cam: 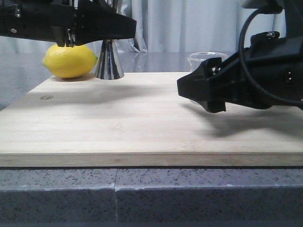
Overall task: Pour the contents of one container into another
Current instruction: 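Reach the right gripper to the glass beaker and grasp it, then lift the beaker with the right gripper toward the held jigger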
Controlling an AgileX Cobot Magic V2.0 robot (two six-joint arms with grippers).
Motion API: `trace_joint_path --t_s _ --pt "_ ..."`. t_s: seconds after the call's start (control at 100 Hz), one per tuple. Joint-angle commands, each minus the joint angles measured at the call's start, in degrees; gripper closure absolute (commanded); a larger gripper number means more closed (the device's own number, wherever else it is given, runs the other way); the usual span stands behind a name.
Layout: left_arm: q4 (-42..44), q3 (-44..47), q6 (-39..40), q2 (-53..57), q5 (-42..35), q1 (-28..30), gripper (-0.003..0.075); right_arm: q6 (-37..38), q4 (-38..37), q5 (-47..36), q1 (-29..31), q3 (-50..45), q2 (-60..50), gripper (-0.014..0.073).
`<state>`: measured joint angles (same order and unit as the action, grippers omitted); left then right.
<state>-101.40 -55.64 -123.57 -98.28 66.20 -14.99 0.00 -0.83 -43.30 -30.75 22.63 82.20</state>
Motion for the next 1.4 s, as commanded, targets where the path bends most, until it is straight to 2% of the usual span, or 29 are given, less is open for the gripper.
trace_joint_path --t_s 0.0,0.08,0.15,0.41,0.65,0.99,1.18,1.39 --pt "-4.58 -1.68 0.34 2.82 5.83 -0.45 0.0500 0.00 0.24 -4.03 0.19 1.55 -1.27 0.0169" --pt "-4.58 -1.68 0.34 2.82 5.83 -0.45 0.0500 0.00 0.24 -3.93 0.19 1.55 -1.27 0.0245" --pt "-4.58 -1.68 0.34 2.82 5.83 -0.45 0.0500 0.00 0.24 -3.67 0.19 1.55 -1.27 0.0277" --pt "-4.58 -1.68 0.34 2.82 5.83 -0.45 0.0500 0.00 0.28 0.09 0.19 2.54 -3.03 0.0281" --pt "-4.58 -1.68 0.34 2.82 5.83 -0.45 0.0500 0.00 -0.82 19.84 1.51 11.32 -9.35 0.0281" --pt "-4.58 -1.68 0.34 2.82 5.83 -0.45 0.0500 0.00 -7.68 49.85 1.29 32.43 -11.18 0.0281" --pt "-4.58 -1.68 0.34 2.82 5.83 -0.45 0.0500 0.00 -12.48 58.69 -1.30 41.43 -10.23 0.0281" --pt "-4.58 -1.68 0.34 2.82 5.83 -0.45 0.0500 -6.94 -12.83 67.73 -5.70 50.00 -6.67 0.0281"
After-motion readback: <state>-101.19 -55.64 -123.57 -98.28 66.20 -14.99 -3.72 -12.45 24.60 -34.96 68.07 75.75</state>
